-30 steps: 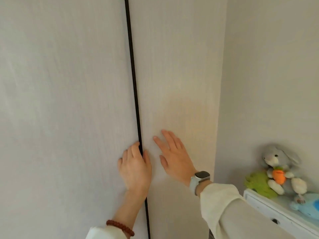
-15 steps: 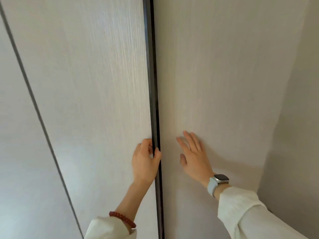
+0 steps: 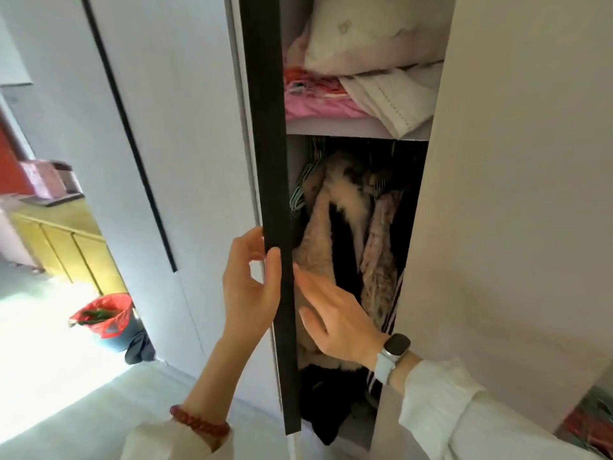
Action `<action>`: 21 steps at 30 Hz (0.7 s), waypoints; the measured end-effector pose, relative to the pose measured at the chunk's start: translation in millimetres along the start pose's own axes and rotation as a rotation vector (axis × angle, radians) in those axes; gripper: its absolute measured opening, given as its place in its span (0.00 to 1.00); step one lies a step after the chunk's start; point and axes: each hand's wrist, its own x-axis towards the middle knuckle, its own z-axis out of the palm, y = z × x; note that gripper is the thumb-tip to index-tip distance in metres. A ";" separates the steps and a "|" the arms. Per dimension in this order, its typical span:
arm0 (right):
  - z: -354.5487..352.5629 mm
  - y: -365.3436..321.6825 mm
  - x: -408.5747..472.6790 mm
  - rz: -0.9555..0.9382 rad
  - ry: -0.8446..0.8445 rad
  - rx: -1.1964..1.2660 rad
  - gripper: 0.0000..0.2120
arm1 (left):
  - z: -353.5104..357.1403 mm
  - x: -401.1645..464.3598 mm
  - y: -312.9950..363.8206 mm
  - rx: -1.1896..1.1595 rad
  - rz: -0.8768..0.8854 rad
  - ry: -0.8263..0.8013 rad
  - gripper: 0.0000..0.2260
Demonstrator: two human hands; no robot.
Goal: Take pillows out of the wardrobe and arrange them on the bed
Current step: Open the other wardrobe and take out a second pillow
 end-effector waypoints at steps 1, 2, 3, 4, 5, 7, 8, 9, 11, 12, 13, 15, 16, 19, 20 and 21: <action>7.4 -5.4 6.2 -0.025 -0.021 0.000 0.25 | -12.7 -0.9 -4.5 0.055 -0.006 0.046 0.14; 15.0 -9.4 12.3 -0.044 -0.049 -0.003 0.25 | -23.4 -1.2 -8.4 0.115 -0.013 0.098 0.15; 21.7 -11.9 17.8 -0.053 -0.075 -0.008 0.24 | -32.2 -1.2 -12.1 0.172 -0.022 0.148 0.15; 27.8 -13.1 22.3 -0.049 -0.096 -0.010 0.24 | -38.9 -1.4 -15.4 0.225 -0.036 0.191 0.15; 32.8 -12.9 25.7 -0.033 -0.106 -0.007 0.24 | -43.7 -1.5 -18.1 0.268 -0.057 0.229 0.15; 39.2 -10.3 30.7 -0.001 -0.106 0.005 0.23 | -49.5 -1.1 -21.2 0.310 -0.119 0.292 0.17; 40.6 -8.9 32.1 0.007 -0.106 0.007 0.23 | -50.9 -1.3 -23.1 0.314 -0.152 0.312 0.20; 40.7 -7.5 32.8 0.012 -0.108 0.006 0.22 | -51.4 -2.4 -24.8 0.316 -0.181 0.315 0.22; 37.8 -2.8 32.3 0.018 -0.107 -0.010 0.20 | -48.9 -6.6 -27.4 0.348 -0.218 0.283 0.29; 34.6 0.9 31.0 0.026 -0.098 -0.026 0.20 | -45.7 -10.6 -28.4 0.389 -0.211 0.262 0.31; 30.0 5.6 28.7 0.039 -0.087 -0.043 0.19 | -41.0 -16.3 -29.3 0.442 -0.173 0.234 0.31; 17.4 17.0 22.3 0.077 -0.071 -0.081 0.18 | -25.7 -31.7 -30.8 0.535 -0.034 0.119 0.29; 9.5 23.9 18.7 0.097 -0.065 -0.101 0.18 | -15.3 -38.7 -31.4 0.549 0.017 0.045 0.28; -19.3 49.4 8.0 0.178 -0.043 -0.187 0.17 | 20.3 -42.6 -34.2 0.485 0.015 -0.130 0.26; -30.3 58.0 3.9 0.215 -0.031 -0.220 0.16 | 32.1 -38.2 -34.5 0.455 -0.003 -0.182 0.25; -42.0 66.9 -0.4 0.255 -0.012 -0.249 0.16 | 44.2 -31.6 -34.5 0.426 -0.011 -0.233 0.24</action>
